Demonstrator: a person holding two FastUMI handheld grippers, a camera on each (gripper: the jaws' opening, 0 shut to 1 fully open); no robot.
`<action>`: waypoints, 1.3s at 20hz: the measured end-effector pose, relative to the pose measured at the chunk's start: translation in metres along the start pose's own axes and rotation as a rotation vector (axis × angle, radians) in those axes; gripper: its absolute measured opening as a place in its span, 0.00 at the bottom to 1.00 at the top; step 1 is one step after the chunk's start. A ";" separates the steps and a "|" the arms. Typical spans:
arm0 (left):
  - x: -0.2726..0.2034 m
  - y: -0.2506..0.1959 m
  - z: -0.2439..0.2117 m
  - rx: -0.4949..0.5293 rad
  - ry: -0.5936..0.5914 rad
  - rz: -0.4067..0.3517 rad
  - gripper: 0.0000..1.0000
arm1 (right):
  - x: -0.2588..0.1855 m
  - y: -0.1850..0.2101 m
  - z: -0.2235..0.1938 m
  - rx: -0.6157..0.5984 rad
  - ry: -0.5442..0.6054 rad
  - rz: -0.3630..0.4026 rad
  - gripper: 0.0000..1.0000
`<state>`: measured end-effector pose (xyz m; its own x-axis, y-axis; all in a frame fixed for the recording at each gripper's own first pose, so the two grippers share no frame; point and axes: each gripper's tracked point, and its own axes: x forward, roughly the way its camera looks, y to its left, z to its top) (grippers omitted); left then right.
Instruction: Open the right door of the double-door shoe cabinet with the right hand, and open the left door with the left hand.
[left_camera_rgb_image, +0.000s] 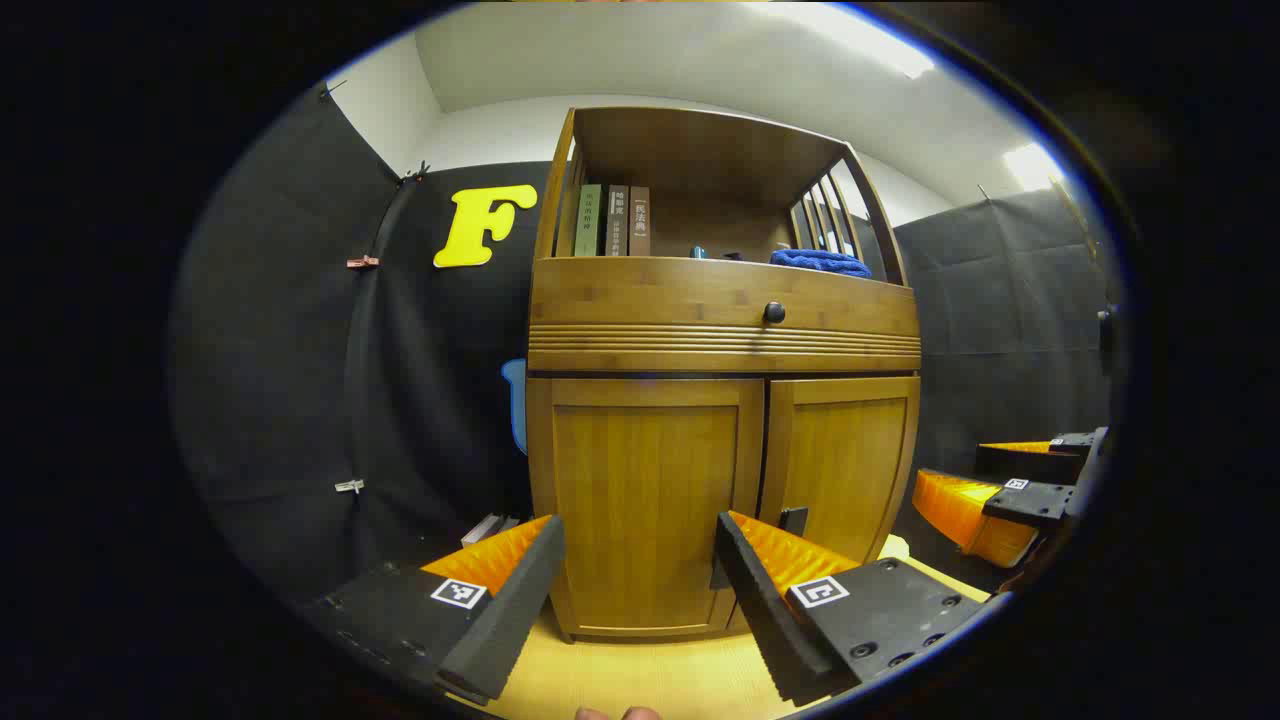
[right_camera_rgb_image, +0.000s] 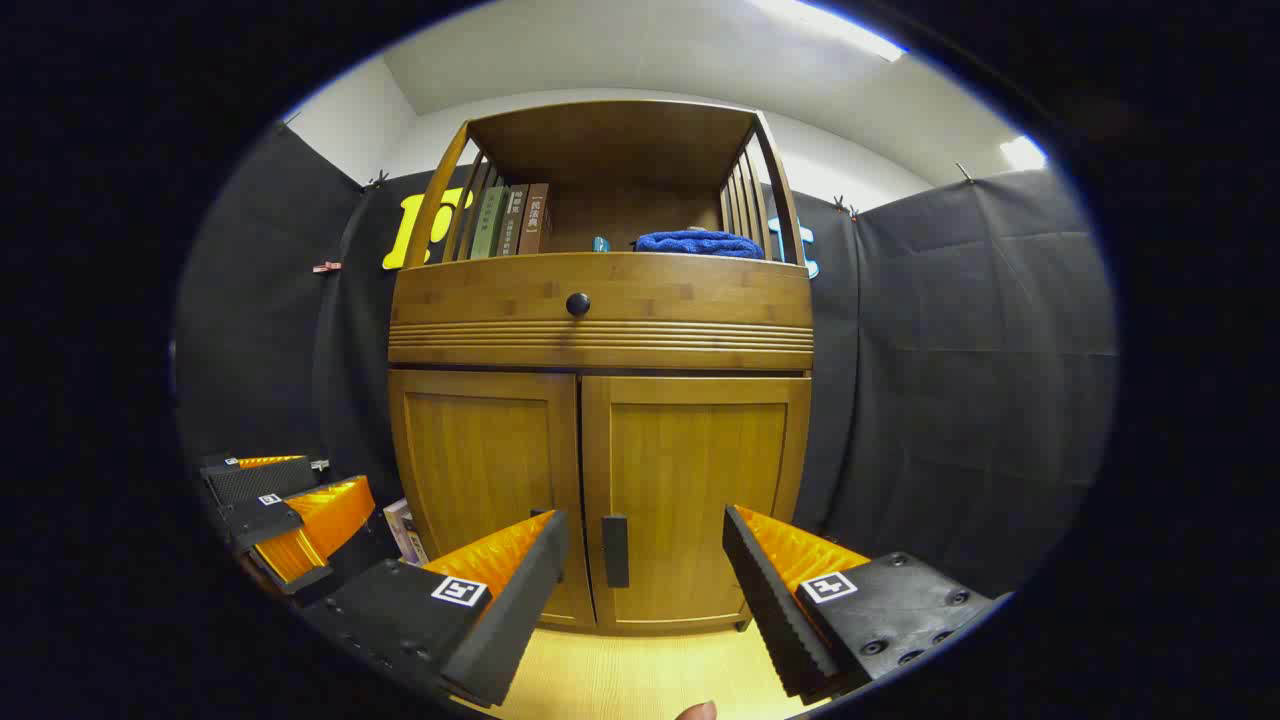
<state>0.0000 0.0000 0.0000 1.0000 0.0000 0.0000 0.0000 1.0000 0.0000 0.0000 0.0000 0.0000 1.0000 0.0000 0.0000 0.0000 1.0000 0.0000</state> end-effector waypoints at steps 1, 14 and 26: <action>-0.001 0.001 0.001 -0.002 -0.003 0.006 0.94 | 0.000 0.000 0.001 -0.002 -0.002 -0.002 0.95; -0.005 0.013 0.002 -0.033 -0.007 0.034 0.93 | -0.002 0.008 -0.002 -0.016 -0.003 0.013 0.98; 0.001 0.017 -0.004 -0.035 0.004 0.032 0.94 | 0.016 0.018 -0.007 -0.016 0.007 0.036 0.98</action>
<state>0.0008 0.0171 -0.0039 0.9995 0.0320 -0.0042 -0.0321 0.9989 -0.0348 0.0164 0.0176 -0.0074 0.9993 0.0355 -0.0078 -0.0356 0.9992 -0.0155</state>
